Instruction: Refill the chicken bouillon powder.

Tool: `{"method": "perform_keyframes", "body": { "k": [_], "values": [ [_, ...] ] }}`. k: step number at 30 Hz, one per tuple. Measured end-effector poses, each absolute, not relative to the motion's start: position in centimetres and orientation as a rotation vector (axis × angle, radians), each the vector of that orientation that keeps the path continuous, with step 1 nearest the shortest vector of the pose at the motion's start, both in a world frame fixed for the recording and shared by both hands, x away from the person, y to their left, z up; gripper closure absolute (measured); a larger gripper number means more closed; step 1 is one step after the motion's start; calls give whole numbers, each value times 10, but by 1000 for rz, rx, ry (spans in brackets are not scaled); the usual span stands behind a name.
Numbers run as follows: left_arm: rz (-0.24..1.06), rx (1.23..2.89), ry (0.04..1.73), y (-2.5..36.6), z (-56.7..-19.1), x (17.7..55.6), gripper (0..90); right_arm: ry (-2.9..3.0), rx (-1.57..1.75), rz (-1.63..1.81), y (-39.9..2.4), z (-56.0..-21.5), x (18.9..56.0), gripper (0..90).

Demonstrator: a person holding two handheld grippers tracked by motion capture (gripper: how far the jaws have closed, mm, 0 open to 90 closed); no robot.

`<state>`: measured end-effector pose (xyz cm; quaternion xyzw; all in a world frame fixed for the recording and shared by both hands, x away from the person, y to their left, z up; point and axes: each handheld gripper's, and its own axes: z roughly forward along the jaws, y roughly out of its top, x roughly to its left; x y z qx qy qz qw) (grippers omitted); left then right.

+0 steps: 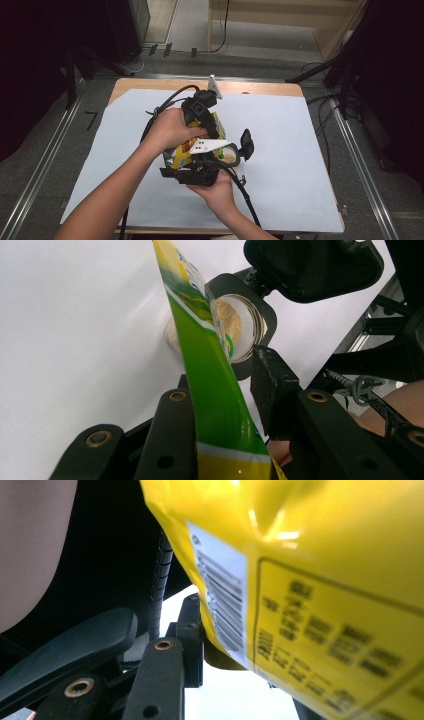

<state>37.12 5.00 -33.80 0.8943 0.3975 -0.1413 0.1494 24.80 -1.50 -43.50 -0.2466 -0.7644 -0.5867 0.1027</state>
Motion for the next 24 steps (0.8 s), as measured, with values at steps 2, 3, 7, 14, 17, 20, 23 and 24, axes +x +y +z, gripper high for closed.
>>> {"method": "perform_keyframes", "body": {
  "k": [2,3,7,14,17,20,23,24],
  "values": [
    [-411,2572,1142,50,-338,372,730,-2250,-730,-1729,-15,-434,248,680],
    [-412,2572,1142,50,-338,371,729,-2250,-730,-1728,-15,-434,248,680],
    [-413,2570,1142,49,-338,371,730,-2253,-731,-1727,-15,-434,248,680],
    [-416,2566,1146,49,-339,372,729,-2255,-732,-1730,-16,-434,248,680],
    [-422,2576,1141,48,-339,372,729,-2255,-732,-1731,-16,-434,247,681],
    [-423,2574,1147,47,-340,372,729,-2254,-732,-1730,-16,-435,247,681],
    [-423,2575,1143,47,-339,372,729,-2256,-733,-1729,-16,-435,247,680],
    [-422,2574,1143,47,-339,372,729,-2259,-731,-1729,-17,-435,247,680]
  ]
}}
